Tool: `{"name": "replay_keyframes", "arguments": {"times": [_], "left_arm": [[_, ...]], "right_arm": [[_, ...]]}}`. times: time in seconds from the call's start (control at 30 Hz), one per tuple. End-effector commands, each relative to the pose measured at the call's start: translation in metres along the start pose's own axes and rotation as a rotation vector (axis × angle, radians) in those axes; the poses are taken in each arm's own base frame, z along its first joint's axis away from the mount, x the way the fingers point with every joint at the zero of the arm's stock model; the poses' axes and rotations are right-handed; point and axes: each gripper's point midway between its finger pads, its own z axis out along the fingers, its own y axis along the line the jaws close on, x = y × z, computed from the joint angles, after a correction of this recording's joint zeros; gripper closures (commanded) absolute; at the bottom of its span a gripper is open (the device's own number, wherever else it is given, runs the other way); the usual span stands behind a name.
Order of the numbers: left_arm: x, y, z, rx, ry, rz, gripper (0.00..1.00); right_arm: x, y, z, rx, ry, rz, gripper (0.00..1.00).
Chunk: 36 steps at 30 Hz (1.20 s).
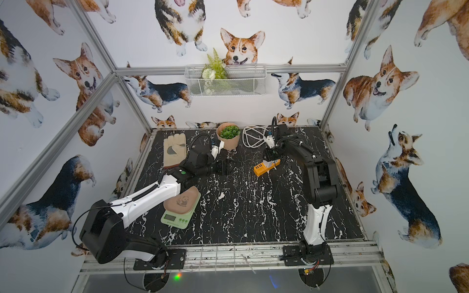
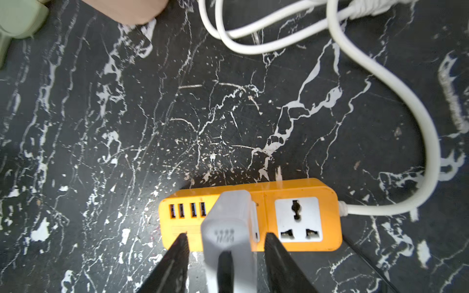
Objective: Charge the electronic scale
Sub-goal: Move the socket to the center of the board, then move the electronic scale to the center of the board.
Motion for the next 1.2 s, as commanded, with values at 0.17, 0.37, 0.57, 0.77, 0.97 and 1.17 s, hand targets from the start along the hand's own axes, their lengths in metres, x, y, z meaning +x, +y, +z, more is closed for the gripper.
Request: {"name": "replay_keyframes", "arguments": {"times": [0.17,0.37,0.57,0.77,0.97,1.17], "left_arm": [[0.009,0.094,-0.059,-0.401,-0.011,-0.023,0.20],[0.051,0.186,-0.126,-0.795,0.003,-0.179,0.20],[0.094,0.230,-0.157,-0.927,-0.013,-0.362,0.20],[0.115,0.251,-0.192,-1.039,-0.020,-0.433,0.16],[0.130,0.250,-0.187,-0.975,0.026,-0.470,0.19],[0.136,0.245,-0.178,-0.916,0.089,-0.455,0.29]], "right_arm": [[-0.009,0.015,-0.045,-0.057,-0.099,0.063,0.21],[0.003,0.003,-0.080,-0.023,-0.190,0.175,0.19],[0.043,-0.048,-0.103,0.213,-0.204,0.436,0.21],[0.092,-0.079,-0.085,0.341,-0.059,0.534,0.24],[0.122,-0.079,-0.060,0.284,0.040,0.599,0.30],[0.133,-0.081,-0.042,0.235,0.093,0.654,0.35]]}}
